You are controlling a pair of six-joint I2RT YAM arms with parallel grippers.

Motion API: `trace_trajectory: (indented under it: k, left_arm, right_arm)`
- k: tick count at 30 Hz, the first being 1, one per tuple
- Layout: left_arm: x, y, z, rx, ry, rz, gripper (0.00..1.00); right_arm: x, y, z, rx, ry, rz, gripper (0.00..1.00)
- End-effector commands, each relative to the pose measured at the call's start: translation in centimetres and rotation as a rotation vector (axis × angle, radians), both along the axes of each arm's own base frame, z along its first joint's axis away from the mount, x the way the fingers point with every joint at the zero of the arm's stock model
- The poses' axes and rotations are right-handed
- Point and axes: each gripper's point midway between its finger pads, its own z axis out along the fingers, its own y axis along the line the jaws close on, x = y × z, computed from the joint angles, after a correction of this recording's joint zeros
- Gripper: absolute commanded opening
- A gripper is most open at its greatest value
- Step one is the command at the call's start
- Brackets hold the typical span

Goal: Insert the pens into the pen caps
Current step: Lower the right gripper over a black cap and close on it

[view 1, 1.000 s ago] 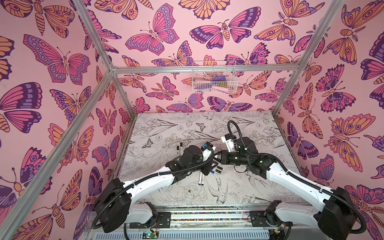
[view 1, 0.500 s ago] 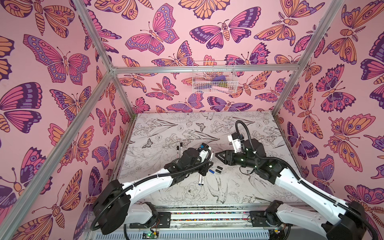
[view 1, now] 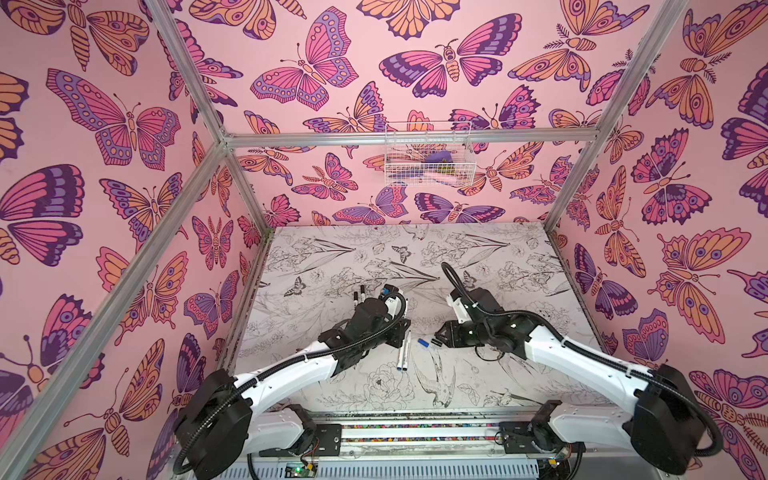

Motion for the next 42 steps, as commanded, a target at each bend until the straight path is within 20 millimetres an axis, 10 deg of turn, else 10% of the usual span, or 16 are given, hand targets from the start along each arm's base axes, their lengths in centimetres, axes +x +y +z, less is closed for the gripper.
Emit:
trace_trajectory:
  k: [1,42]
  left_arm:
    - [0.1,0.6,0.2,-0.007,0.001,0.024,0.00]
    - [0.1,0.6,0.2,-0.004,0.018,0.014,0.00]
  right_arm:
    - [-0.1,0.5,-0.9,-0.075,0.013,0.067,0.37]
    - [2.0,0.6,-8.2,-0.363,0.104,0.211,0.31]
